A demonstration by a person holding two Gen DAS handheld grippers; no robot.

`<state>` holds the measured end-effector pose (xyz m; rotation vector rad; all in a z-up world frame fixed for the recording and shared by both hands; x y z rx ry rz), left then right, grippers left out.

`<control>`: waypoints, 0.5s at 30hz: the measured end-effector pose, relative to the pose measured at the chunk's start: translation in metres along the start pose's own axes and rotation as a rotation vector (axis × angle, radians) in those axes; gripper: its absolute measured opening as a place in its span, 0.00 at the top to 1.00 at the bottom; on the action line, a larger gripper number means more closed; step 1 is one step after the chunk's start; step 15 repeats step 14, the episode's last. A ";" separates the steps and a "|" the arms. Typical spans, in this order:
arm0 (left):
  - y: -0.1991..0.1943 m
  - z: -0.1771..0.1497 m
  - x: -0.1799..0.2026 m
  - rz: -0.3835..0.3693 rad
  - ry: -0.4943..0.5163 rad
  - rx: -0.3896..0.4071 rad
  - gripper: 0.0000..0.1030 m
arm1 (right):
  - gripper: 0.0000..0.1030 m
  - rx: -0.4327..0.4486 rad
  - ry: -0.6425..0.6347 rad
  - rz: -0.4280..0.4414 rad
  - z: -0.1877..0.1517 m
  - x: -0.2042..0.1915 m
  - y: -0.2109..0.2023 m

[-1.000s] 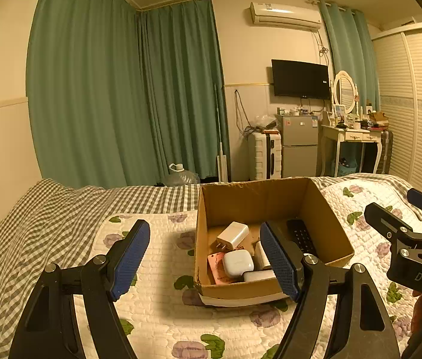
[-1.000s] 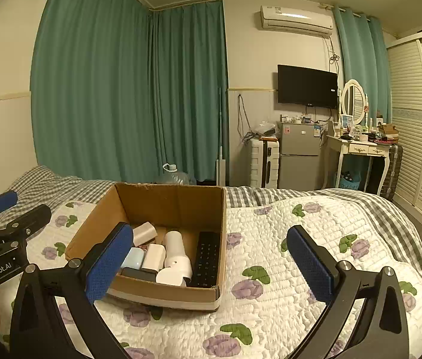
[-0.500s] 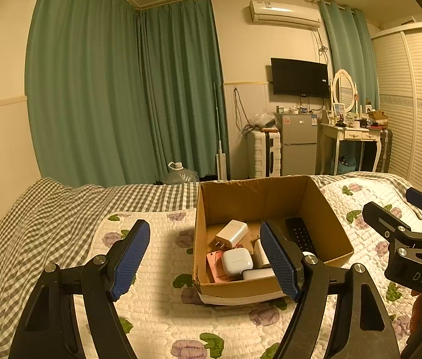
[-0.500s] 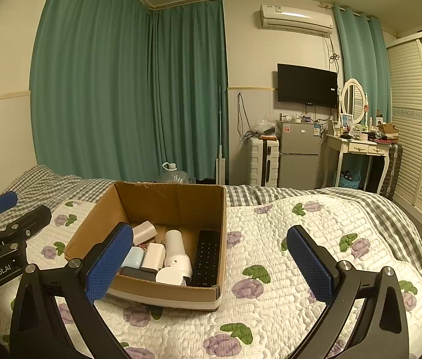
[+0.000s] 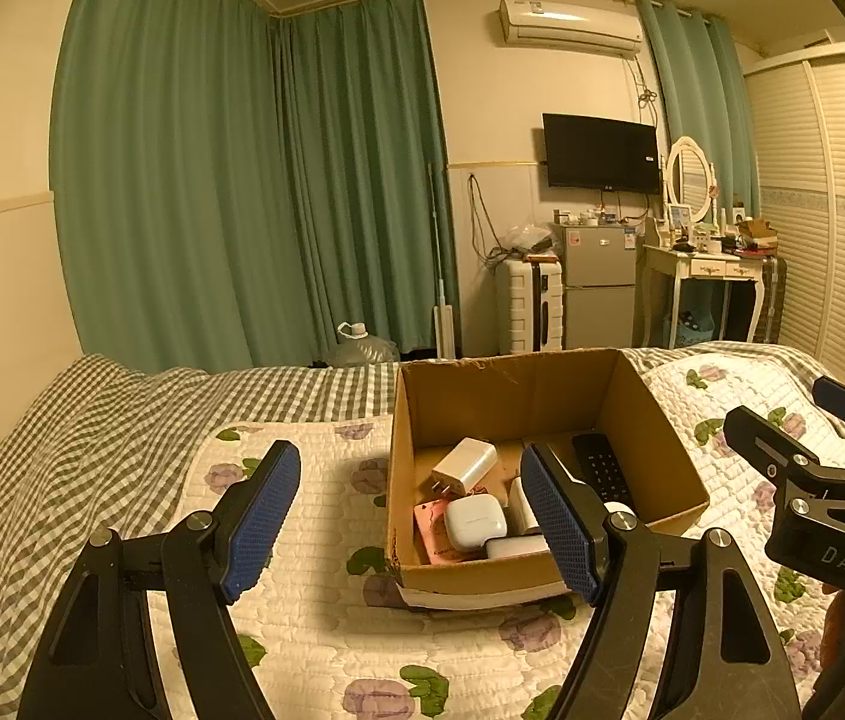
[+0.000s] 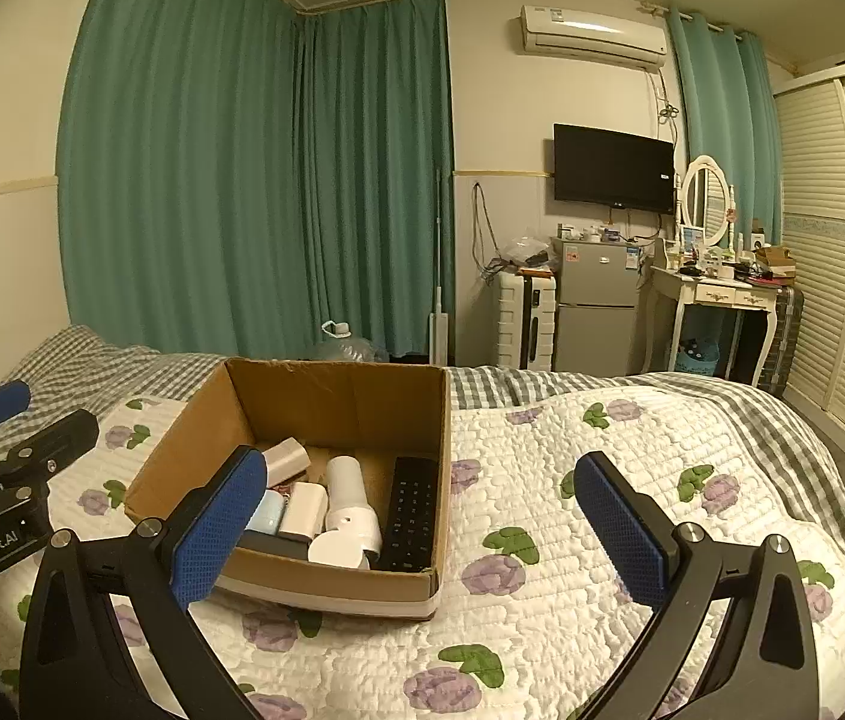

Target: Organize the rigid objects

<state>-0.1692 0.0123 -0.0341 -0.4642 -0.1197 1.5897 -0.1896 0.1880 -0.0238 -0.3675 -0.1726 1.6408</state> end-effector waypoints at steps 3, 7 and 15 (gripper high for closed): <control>0.000 0.000 0.000 -0.001 0.000 0.000 0.24 | 0.00 -0.001 0.003 -0.002 0.000 0.000 0.001; 0.000 -0.001 0.001 -0.001 0.001 0.003 0.24 | 0.00 -0.004 0.003 -0.001 -0.001 0.000 0.001; -0.001 -0.001 0.002 -0.001 0.005 0.004 0.24 | 0.00 -0.012 0.008 -0.006 -0.002 0.001 0.003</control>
Point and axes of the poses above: each gripper's, at about its wrist camera, not at the fingertips, and y roughly the way its jaws point, x to its right, z to its top, the point moved 4 cm from there along y, roughly the way its jaws point, and after that the axes turned 7 degrees about y, right-handed, at the moved point
